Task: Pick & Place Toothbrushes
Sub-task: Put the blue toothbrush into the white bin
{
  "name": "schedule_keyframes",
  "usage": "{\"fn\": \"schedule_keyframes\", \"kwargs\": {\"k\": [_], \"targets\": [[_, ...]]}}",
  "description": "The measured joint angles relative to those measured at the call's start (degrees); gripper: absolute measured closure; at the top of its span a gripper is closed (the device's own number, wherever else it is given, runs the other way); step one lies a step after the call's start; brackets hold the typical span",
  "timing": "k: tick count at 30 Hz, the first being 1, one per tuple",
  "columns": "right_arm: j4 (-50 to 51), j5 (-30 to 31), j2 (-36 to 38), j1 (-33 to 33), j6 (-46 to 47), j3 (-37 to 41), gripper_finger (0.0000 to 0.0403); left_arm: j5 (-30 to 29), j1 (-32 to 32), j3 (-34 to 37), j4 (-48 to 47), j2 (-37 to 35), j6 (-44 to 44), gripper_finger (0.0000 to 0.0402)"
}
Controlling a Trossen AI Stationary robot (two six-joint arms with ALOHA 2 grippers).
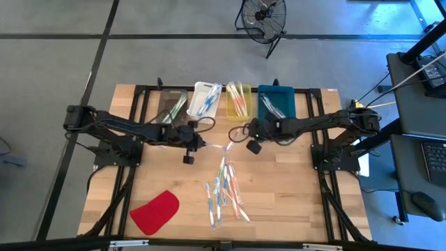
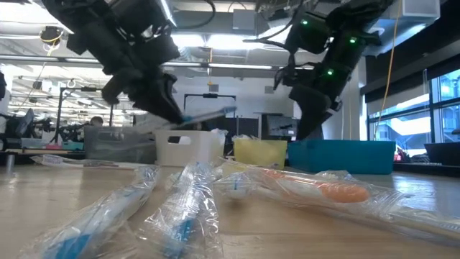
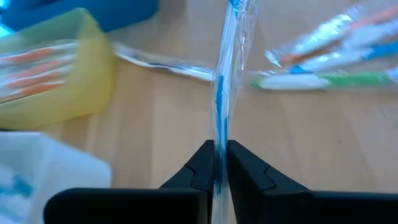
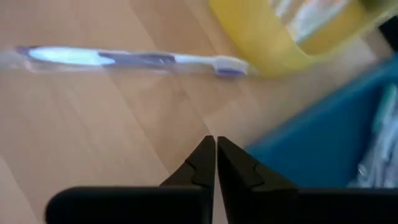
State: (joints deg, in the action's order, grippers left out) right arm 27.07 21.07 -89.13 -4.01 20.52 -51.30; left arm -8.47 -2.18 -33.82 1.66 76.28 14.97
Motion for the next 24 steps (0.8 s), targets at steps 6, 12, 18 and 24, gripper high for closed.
{"fn": "schedule_keyframes", "kwargs": {"k": [6,12,18,24], "targets": [[-1.8,3.5,4.1,4.0,5.6,5.7,0.0383,-2.4,-2.4,-0.1,0.2,-3.6,-3.3,0.0378],[-6.1,3.6,9.6,6.8,9.2,11.8,0.0399,-5.9,-6.0,-0.1,4.9,-4.4,-8.9,0.0378],[-8.4,3.5,13.5,8.3,10.6,14.6,0.0383,-9.9,-11.1,-0.1,10.0,-4.4,-19.0,0.0378],[-12.0,3.5,14.4,8.4,10.3,14.7,0.0378,-12.9,-16.0,-0.1,13.9,-4.1,-28.1,0.0377]]}}
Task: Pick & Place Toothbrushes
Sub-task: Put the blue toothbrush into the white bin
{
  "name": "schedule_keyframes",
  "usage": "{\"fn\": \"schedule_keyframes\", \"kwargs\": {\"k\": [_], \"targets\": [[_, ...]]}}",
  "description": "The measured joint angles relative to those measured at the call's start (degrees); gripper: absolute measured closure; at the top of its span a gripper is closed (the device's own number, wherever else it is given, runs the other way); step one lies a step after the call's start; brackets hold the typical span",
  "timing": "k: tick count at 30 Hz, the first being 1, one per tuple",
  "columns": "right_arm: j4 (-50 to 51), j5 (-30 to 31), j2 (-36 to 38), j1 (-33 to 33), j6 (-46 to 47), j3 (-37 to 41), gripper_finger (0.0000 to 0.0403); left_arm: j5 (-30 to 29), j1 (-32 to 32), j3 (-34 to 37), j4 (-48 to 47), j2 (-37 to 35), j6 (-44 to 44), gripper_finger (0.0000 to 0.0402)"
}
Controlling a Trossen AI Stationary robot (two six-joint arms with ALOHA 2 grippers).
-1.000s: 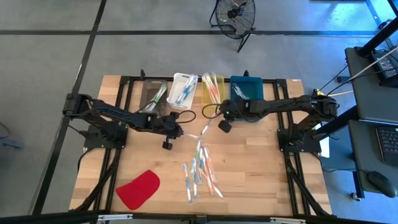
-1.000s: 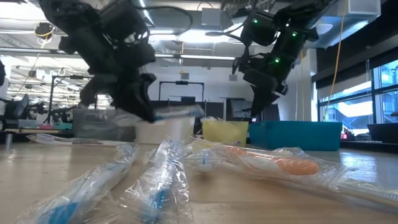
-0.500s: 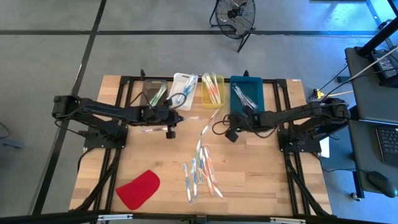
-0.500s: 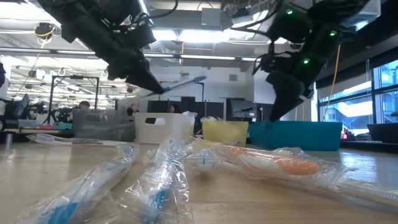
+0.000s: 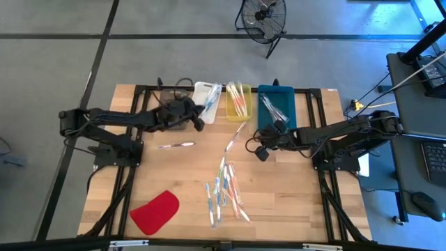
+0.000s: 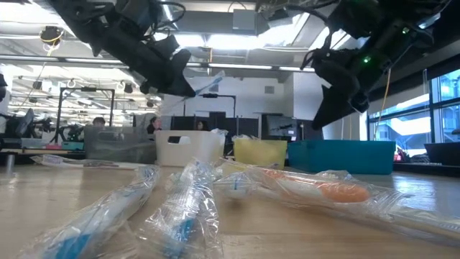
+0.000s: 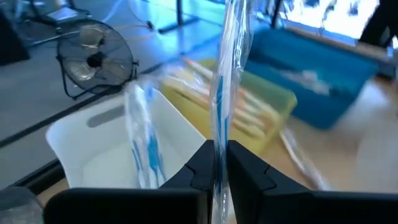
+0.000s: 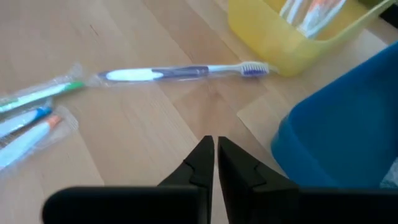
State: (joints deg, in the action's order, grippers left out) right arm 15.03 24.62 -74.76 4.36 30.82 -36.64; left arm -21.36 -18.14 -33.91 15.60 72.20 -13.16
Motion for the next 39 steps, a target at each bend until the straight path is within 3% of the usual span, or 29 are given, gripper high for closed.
{"fn": "schedule_keyframes", "kwargs": {"k": [10,19,28,39], "targets": [[-1.1,0.0,0.0,0.0,-1.3,0.0,0.0397,-3.0,-5.5,0.0,11.1,1.2,-3.5,0.0377],[-1.9,0.0,0.0,0.0,-1.3,0.0,0.0377,-3.1,-8.8,0.0,20.2,12.5,-5.8,0.0377],[-1.8,0.0,0.0,0.0,-1.7,0.0,0.0399,-2.6,-11.4,-2.4,21.0,20.5,-7.4,0.0377],[-1.8,0.0,0.0,0.0,-1.6,0.0,0.0377,-2.1,-12.1,-4.6,19.9,25.8,-7.3,0.0377]]}}
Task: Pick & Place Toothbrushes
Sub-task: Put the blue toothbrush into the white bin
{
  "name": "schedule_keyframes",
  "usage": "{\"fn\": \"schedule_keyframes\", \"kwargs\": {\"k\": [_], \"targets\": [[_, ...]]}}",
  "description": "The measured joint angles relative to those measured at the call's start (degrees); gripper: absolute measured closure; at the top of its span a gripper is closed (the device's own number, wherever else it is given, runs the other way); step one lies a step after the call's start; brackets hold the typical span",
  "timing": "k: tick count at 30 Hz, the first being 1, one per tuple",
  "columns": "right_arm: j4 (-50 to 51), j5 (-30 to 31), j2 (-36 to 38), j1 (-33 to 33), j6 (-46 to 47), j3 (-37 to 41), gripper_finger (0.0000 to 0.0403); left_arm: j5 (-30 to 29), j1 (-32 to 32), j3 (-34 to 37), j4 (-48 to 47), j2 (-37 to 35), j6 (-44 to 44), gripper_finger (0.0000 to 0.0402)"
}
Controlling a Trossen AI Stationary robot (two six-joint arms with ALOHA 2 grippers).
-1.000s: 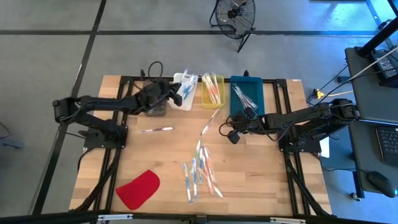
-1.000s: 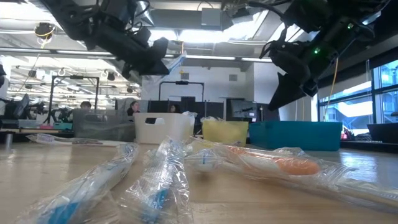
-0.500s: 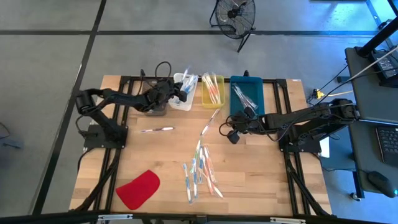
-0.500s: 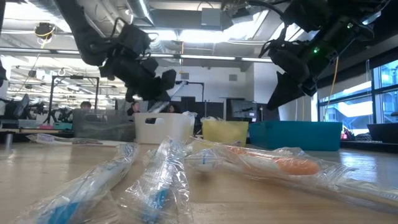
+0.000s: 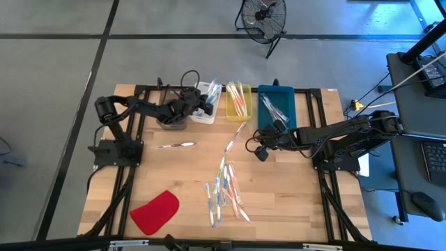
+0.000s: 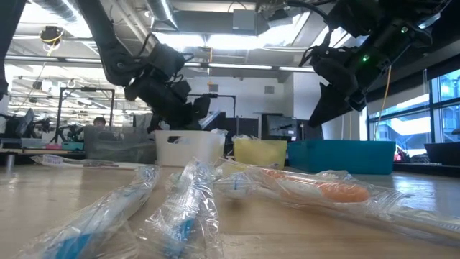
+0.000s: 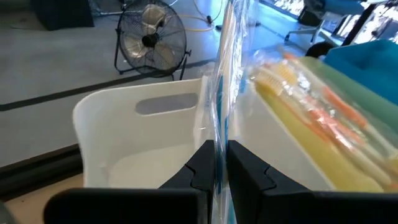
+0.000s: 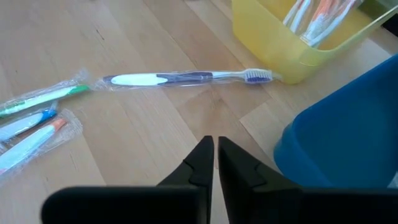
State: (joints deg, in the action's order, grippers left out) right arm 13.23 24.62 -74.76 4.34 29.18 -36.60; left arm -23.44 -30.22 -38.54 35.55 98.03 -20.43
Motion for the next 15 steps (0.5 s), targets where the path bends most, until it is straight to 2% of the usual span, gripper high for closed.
{"fn": "schedule_keyframes", "kwargs": {"k": [8,15], "targets": [[-0.1,0.0,0.0,0.0,0.0,0.0,0.0399,0.7,-0.3,0.0,-2.2,0.0,0.1,0.0372],[-0.9,0.0,0.0,0.0,0.4,0.0,0.0378,0.6,-0.3,0.0,-3.1,0.1,0.0,0.0338]]}}
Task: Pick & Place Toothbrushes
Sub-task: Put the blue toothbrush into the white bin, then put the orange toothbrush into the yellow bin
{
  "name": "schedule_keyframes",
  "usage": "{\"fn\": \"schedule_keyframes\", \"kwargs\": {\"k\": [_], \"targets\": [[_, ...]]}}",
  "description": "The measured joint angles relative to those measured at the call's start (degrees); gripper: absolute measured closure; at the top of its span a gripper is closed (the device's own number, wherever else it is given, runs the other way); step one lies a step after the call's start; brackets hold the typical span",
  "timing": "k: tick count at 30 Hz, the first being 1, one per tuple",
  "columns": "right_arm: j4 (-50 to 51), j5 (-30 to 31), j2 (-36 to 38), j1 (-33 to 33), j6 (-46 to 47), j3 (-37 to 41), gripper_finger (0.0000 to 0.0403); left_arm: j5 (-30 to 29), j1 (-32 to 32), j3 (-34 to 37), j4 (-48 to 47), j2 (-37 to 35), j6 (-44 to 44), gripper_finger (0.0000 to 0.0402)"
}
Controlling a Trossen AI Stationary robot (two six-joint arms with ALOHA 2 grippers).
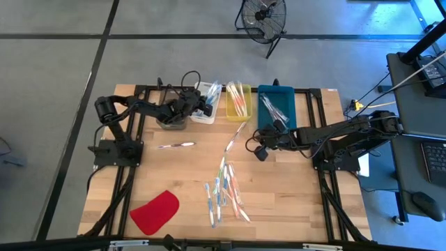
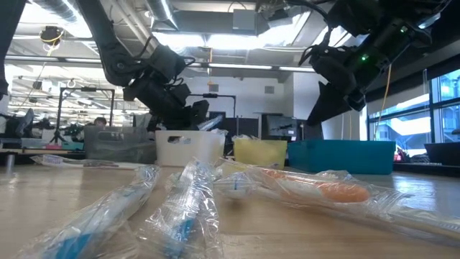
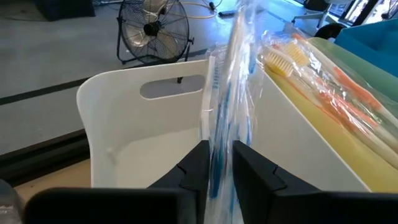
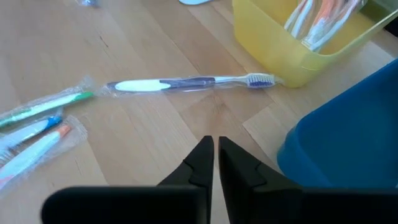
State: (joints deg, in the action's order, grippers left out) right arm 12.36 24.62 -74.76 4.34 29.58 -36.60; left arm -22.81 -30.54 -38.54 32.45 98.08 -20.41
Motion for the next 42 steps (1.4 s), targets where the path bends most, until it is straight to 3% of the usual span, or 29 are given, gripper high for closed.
{"fn": "schedule_keyframes", "kwargs": {"k": [9,19,25,35,42], "targets": [[-2.1,-0.4,0.0,0.0,0.1,0.0,0.0373,0.0,0.0,0.0,0.1,0.0,0.1,0.0286],[-8.6,-10.9,0.0,0.0,-0.2,0.0,0.0399,0.5,0.0,0.0,-0.1,-2.7,2.4,0.0236],[-10.8,-11.6,0.0,1.6,-1.0,0.0,0.0389,3.5,0.1,0.0,-1.8,-6.0,5.7,0.0227],[-20.0,-12.2,0.0,5.2,-5.8,0.0,0.0399,7.0,0.9,0.0,-14.0,-15.0,8.2,0.0237],[-21.3,-12.2,0.0,7.4,-7.3,-2.4,0.0389,7.5,6.2,0.0,-28.0,-21.8,11.1,0.025]]}}
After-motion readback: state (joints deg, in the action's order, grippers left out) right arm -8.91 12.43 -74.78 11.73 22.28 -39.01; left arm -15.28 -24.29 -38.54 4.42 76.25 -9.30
